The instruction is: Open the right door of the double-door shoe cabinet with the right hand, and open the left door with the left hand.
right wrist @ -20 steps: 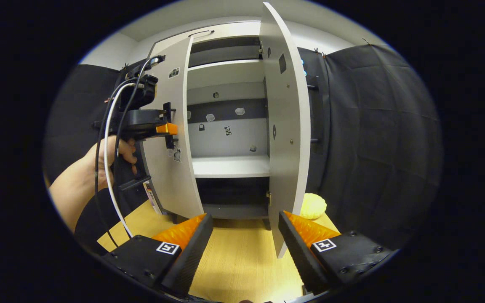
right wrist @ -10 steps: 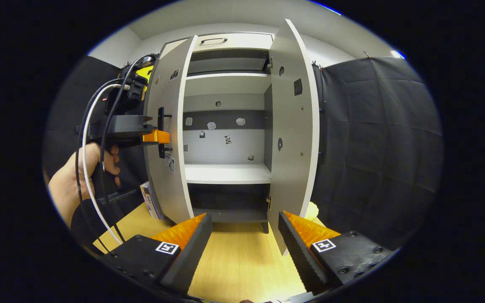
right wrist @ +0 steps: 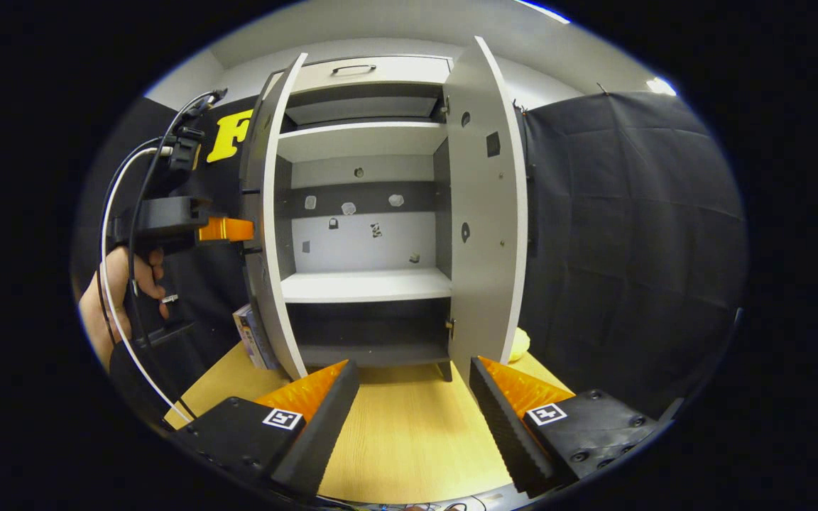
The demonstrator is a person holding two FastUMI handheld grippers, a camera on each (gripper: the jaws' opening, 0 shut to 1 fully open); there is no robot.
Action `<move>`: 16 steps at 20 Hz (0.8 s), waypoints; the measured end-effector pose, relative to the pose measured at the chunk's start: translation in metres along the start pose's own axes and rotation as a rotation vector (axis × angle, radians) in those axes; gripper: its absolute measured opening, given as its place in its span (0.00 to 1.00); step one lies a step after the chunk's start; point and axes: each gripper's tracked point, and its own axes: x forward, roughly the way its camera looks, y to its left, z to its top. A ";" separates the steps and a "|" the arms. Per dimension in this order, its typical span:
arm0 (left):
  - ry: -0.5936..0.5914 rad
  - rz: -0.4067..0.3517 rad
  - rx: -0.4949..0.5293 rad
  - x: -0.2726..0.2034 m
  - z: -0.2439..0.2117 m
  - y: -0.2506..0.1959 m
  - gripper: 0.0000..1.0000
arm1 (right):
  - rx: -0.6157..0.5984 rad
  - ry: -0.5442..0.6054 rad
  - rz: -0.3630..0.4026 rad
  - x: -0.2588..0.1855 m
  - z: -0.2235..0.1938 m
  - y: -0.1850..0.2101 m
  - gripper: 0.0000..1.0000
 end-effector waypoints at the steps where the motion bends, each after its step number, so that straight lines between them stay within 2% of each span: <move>1: -0.005 0.004 0.009 -0.003 0.000 0.003 0.07 | -0.016 0.016 0.012 -0.003 -0.006 0.006 0.99; 4: -0.011 0.015 0.014 -0.012 0.001 0.013 0.07 | -0.051 0.016 0.048 -0.008 -0.012 0.023 0.98; 10: -0.018 0.049 0.048 -0.027 0.003 0.038 0.07 | -0.037 0.019 0.079 -0.012 -0.015 0.040 0.98; 12: -0.027 0.070 0.042 -0.032 0.003 0.050 0.07 | -0.021 0.007 0.084 -0.015 -0.013 0.041 0.98; 16: -0.065 0.135 0.097 -0.044 0.005 0.081 0.06 | -0.028 0.002 0.086 -0.021 -0.015 0.044 0.98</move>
